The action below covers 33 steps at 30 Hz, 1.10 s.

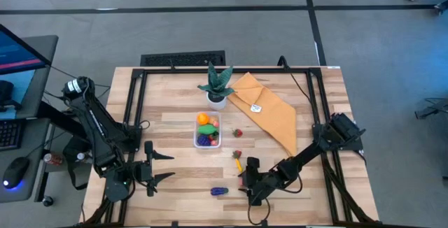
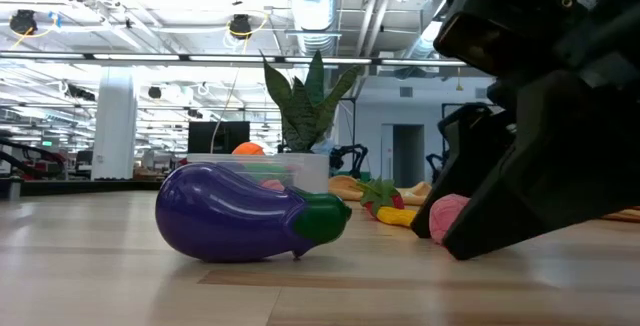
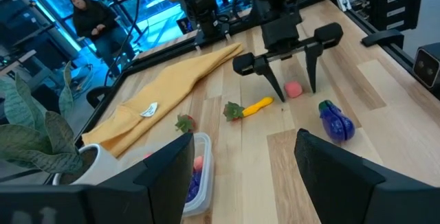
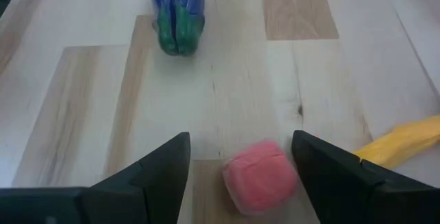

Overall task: Pick and placing Produce into tupperware
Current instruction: Put the peach into the transparent bin

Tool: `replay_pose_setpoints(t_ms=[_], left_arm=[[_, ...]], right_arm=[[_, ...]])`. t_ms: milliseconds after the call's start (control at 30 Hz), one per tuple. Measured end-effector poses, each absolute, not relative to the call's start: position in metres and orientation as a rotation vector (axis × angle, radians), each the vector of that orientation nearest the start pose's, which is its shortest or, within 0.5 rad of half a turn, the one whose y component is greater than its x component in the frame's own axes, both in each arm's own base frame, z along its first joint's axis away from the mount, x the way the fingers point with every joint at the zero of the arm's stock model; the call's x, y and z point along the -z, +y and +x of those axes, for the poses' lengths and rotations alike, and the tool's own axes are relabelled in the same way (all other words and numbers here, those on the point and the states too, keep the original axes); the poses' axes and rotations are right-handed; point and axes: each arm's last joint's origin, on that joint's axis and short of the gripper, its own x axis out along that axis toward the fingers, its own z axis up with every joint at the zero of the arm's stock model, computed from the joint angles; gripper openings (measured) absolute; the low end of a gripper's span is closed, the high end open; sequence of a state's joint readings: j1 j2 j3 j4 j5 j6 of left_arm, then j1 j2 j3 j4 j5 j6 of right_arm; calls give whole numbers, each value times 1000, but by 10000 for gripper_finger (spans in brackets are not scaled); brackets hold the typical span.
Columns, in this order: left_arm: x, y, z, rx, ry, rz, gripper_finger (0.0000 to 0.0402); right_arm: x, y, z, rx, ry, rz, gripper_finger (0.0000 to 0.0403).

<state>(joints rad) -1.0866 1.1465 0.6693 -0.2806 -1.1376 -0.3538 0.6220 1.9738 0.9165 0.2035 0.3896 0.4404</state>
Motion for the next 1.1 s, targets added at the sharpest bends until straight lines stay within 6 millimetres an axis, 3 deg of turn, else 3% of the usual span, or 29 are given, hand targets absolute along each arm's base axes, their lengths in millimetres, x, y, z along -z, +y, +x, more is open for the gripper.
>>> replay_pose_setpoints(t_ms=[300, 800, 1100], left_arm=[[-230, -178, 123, -106, 317, 330, 242], [-230, -178, 123, -108, 316, 324, 242], [-230, -178, 123, -109, 316, 324, 242]], right_arm=[[-97, 198, 294, -61, 798, -6, 239], [-97, 197, 293, -52, 809, -18, 106], [-100, 194, 299, -78, 803, -81, 111]])
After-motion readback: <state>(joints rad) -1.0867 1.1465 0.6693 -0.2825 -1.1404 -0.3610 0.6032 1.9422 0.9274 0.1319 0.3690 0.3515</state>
